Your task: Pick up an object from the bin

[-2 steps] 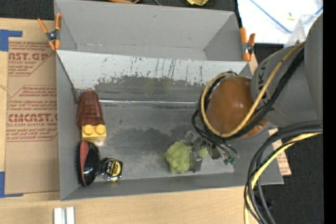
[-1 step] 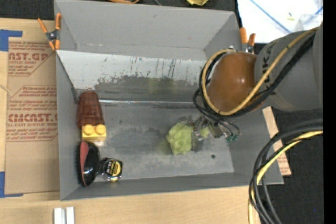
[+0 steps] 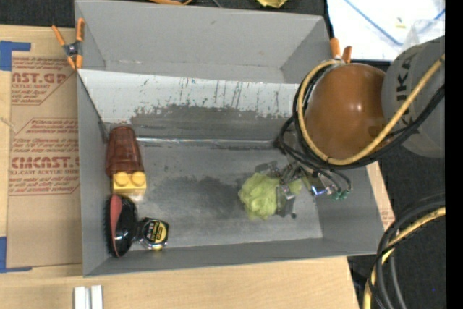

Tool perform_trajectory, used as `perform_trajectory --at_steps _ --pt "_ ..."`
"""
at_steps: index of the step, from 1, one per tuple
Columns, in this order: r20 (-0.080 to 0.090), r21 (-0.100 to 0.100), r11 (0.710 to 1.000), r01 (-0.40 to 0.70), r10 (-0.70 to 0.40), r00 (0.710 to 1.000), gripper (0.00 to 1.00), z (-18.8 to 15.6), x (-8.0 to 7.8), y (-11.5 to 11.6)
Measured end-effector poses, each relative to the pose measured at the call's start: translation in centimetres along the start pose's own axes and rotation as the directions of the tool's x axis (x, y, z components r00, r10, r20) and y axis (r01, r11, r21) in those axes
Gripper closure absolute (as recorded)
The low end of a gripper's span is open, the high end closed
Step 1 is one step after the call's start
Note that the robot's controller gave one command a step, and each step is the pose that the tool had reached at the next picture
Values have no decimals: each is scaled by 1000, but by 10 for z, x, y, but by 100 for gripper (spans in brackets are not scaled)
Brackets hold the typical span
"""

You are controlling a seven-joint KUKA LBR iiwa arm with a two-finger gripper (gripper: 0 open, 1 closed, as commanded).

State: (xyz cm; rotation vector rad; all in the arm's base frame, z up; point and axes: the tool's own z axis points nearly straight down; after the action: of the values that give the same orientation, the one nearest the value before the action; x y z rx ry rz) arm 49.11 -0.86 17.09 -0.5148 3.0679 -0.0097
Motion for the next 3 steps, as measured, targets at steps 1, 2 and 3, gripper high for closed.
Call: perform_trajectory --at_steps 1,2,3 --pt "-6 -4 1000 -17 17 1000 100 72 -15 -16" --pt "9 4 974 227 -227 974 100 101 -9 -4" --pt "-2 -3 1000 -22 22 1000 100 85 -10 -15"
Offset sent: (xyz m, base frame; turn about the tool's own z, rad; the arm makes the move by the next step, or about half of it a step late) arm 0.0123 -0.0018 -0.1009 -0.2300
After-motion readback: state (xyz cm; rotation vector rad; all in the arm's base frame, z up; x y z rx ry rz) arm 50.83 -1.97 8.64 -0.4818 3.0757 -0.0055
